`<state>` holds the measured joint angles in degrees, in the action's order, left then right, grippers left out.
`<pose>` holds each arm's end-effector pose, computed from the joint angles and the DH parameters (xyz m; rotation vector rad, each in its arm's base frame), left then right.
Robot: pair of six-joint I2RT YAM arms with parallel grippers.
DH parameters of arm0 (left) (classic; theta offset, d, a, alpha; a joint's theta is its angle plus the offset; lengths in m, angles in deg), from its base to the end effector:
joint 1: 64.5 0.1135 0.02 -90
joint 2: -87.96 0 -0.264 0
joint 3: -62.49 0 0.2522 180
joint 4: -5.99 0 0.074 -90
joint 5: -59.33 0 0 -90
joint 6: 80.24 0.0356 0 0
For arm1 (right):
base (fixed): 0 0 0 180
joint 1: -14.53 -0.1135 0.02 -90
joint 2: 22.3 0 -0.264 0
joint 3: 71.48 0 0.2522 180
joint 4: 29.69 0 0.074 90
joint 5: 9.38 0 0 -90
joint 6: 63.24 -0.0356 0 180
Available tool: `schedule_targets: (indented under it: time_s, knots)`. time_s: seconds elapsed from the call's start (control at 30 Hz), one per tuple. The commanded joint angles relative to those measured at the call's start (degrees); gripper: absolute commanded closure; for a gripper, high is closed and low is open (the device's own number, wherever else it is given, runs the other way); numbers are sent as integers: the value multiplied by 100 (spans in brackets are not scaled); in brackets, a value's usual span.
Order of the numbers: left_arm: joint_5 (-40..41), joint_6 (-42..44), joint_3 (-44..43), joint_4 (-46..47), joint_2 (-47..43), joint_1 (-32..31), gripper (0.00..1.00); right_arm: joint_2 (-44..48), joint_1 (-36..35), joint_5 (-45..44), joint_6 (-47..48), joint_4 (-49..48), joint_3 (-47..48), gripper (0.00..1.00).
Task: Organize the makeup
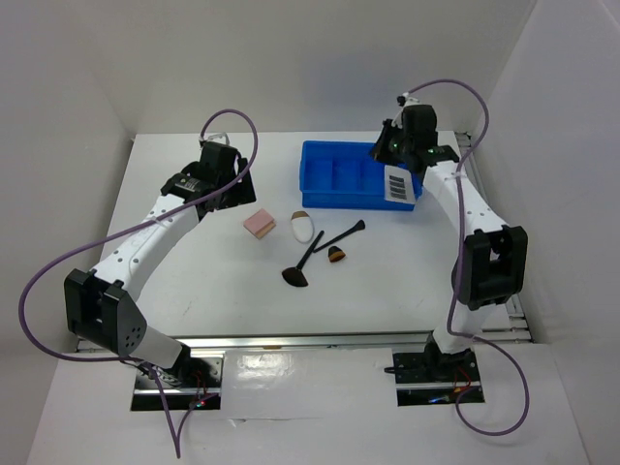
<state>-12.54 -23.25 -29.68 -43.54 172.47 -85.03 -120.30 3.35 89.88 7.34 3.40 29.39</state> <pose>0.3082 -0.1036 0.3379 -0.4049 2.2248 -0.1324 0.3942 0.0837 0.3326 0.0540 2.1281 0.4886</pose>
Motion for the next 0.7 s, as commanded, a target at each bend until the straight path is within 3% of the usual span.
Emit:
schedule_targets:
  time_s: [0.0,0.2,0.33,0.37,0.4,0.5,0.67]
  knots:
    - [24,76,-183,105,-189,-3,9,-332,256,357,298,158,595,100]
    - [85,129,-236,53,-137,-3,9,-852,626,630,413,491,1273,100]
    - [85,129,-236,52,-84,-3,9,-625,679,366,308,414,783,100]
    - [85,129,-236,105,-84,-3,9,-529,844,366,194,326,590,95]
    - [33,129,-236,105,-32,-3,9,-449,906,366,141,204,275,65]
    - [33,129,-297,105,30,-3,9,-273,1038,-27,-8,272,-18,29]
    - [-29,129,-297,105,83,-3,9,-10,1355,-135,-264,168,-615,22]
